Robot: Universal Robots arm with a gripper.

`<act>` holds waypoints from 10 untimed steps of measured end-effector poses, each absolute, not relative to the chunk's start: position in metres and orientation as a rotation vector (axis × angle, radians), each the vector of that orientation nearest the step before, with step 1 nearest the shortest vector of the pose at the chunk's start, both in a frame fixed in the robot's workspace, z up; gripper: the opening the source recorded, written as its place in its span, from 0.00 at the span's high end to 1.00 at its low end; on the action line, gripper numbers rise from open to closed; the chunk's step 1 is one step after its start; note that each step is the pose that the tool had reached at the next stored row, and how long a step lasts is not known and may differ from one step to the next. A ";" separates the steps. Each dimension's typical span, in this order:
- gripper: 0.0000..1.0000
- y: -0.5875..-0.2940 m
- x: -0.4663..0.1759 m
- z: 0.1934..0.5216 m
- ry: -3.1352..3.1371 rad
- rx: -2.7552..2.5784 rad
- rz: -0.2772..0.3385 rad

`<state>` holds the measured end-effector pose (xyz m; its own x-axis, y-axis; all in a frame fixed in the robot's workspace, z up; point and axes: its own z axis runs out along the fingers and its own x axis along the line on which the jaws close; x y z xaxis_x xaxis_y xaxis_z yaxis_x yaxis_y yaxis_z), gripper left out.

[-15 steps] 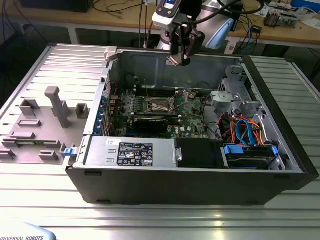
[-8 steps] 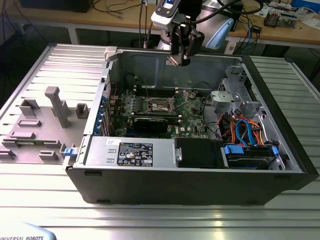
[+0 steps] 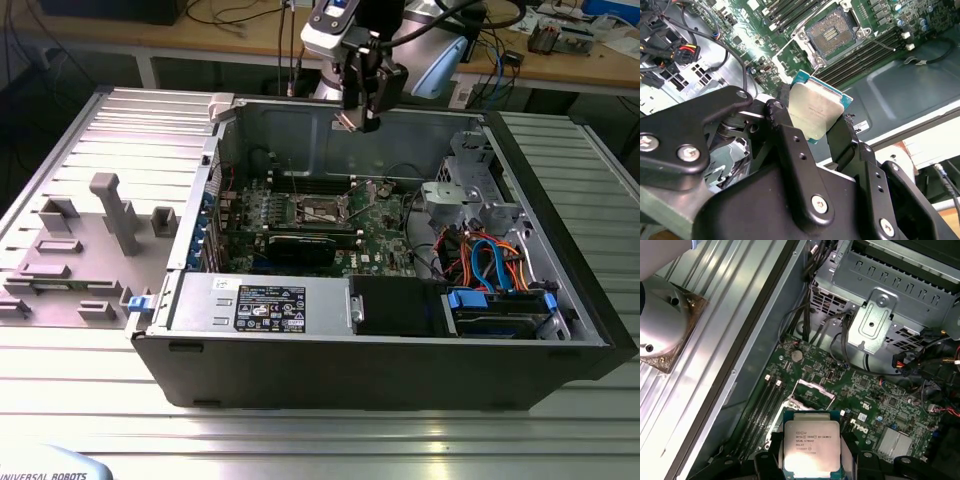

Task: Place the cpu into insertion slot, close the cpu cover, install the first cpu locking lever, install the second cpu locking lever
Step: 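Place the cpu into insertion slot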

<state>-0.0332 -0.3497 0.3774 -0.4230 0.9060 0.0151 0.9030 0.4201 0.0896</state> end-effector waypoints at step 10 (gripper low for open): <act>0.46 -0.350 -0.033 0.377 2.457 1.884 0.125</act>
<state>-0.0332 -0.3497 0.3770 -0.2602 0.9654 0.0151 0.9620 0.2579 0.0896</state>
